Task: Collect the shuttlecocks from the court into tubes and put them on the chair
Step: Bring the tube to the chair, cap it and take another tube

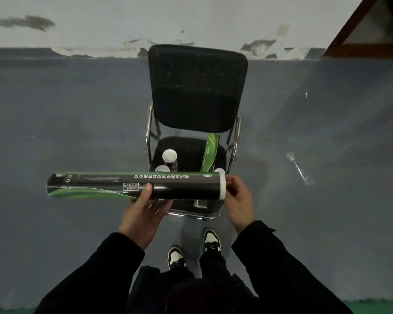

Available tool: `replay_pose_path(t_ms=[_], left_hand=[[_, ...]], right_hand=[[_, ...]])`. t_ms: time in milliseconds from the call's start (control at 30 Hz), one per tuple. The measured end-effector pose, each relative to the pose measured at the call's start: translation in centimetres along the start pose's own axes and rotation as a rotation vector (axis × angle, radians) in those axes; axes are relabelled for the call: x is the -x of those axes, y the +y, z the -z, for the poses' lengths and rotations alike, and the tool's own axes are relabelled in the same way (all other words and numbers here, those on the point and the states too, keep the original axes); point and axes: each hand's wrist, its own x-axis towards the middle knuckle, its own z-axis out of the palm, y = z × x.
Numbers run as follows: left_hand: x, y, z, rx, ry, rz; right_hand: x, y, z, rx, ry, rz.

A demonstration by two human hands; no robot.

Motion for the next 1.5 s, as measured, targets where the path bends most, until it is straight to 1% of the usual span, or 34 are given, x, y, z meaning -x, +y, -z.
replay_pose_path(t_ms=[133,233,367,500,533,600,667,733,900,1000,1100,1200,1300,1333,1367,1400,1467,1500], left_hand=[[0.9,0.9,-1.3,0.019,-0.030,-0.007],[1.0,1.7,-2.0,0.020,-0.035,-0.015],[1.0,2.6,-2.8,0.053,-0.003,-0.032],[0.8,3.2,-3.0,0.105,0.016,-0.050],[0.8,3.3,-3.0,0.105,0.014,-0.059],[0.8,3.7,-2.8,0.090,0.003,-0.090],[1.0,4.1,-2.7,0.067,-0.013,-0.117],[1.3,4.3,-2.6,0.065,-0.018,-0.117],[1.9,3.3,-2.2,0.132,0.033,-0.058],[2.2,2.8,-2.3,0.147,0.054,-0.057],[2.4,2.5,-2.3,0.135,0.034,-0.081],[2.7,2.4,-2.4,0.096,0.021,-0.110],[3.0,2.0,-2.4,0.086,0.005,-0.108],[3.1,2.0,-2.3,0.091,0.001,-0.107],[3.0,2.1,-2.1,0.096,0.000,-0.107],[2.9,2.3,-2.0,0.104,0.000,-0.109],[2.7,2.8,-2.1,0.132,0.008,-0.108],[2.6,2.9,-2.2,0.136,0.012,-0.113]], right_hand=[[-0.4,-1.6,0.0,0.096,-0.013,0.078],[-0.7,-2.4,-0.1,0.115,-0.009,0.117],[-1.4,-3.3,-0.7,0.152,0.017,0.190],[-2.2,-3.9,-1.5,0.331,0.066,0.316],[-2.4,-4.1,-1.5,0.355,0.051,0.347],[-2.5,-4.8,-1.3,0.400,-0.037,0.367],[-2.6,-5.1,-1.0,0.510,-0.121,0.395],[-2.7,-5.5,-0.9,0.630,-0.142,0.444],[-2.0,-6.9,-0.8,0.760,-0.183,0.504],[-1.6,-7.1,-0.8,0.741,-0.175,0.482],[-1.9,-7.0,-0.5,0.754,-0.234,0.385],[-1.7,-6.6,-0.2,0.695,-0.257,0.335],[-1.7,-6.7,0.5,0.721,-0.339,0.264],[-1.8,-6.9,0.8,0.695,-0.376,0.234],[-1.9,-7.0,1.2,0.612,-0.397,0.202],[-1.8,-7.2,1.4,0.471,-0.397,0.167],[-1.5,-7.3,1.6,0.208,-0.357,0.100],[-1.3,-7.3,1.6,0.166,-0.328,0.088]])
